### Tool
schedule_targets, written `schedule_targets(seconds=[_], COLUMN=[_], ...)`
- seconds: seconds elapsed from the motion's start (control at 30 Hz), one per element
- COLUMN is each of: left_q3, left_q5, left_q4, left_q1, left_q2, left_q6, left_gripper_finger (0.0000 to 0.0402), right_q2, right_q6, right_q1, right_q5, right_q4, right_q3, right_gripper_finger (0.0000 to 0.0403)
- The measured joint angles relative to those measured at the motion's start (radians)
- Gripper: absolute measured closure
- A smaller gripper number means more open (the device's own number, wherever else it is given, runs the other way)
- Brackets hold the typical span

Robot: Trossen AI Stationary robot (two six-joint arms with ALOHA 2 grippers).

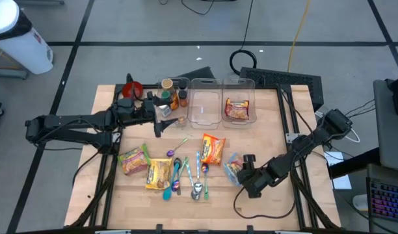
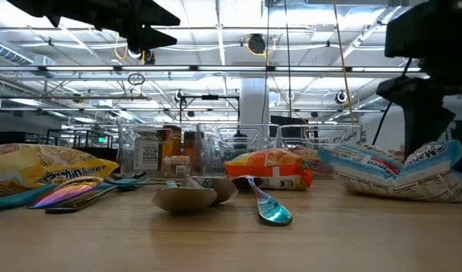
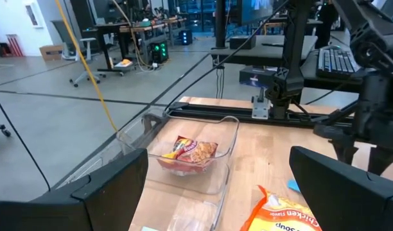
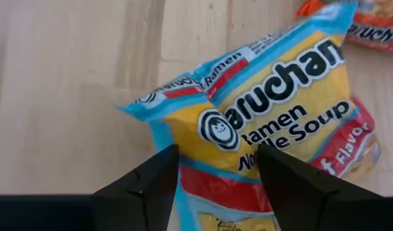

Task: Pick & Place Food Item
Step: Put the blue noodle pack into the right transparent bin

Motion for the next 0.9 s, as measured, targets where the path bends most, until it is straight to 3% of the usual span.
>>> schedule_targets(seconds=[0.2,0.63,0.9], left_q3=[0.0,0.0,0.0], left_q5=[0.0,0.001,0.002], left_q4=[0.0,0.0,0.0], left_q1=[0.0,0.0,0.0], left_q2=[0.0,0.0,0.0], left_q6=[0.0,-0.003,-0.003], left_gripper_finger=[0.0014,0.0014,0.0014], right_q2=[0.0,-0.046,-0.19], right_q6=[-0.01,-0.035,0.001], right_q1=[0.0,-0.046,-0.069], right_q5=[0.001,-0.007,-0.024], right_q4=[0.006,0.045,0.052], right_q3=[-0.008,-0.009,-0.009], right_gripper_finger=[0.0246,0.0395,0.0401])
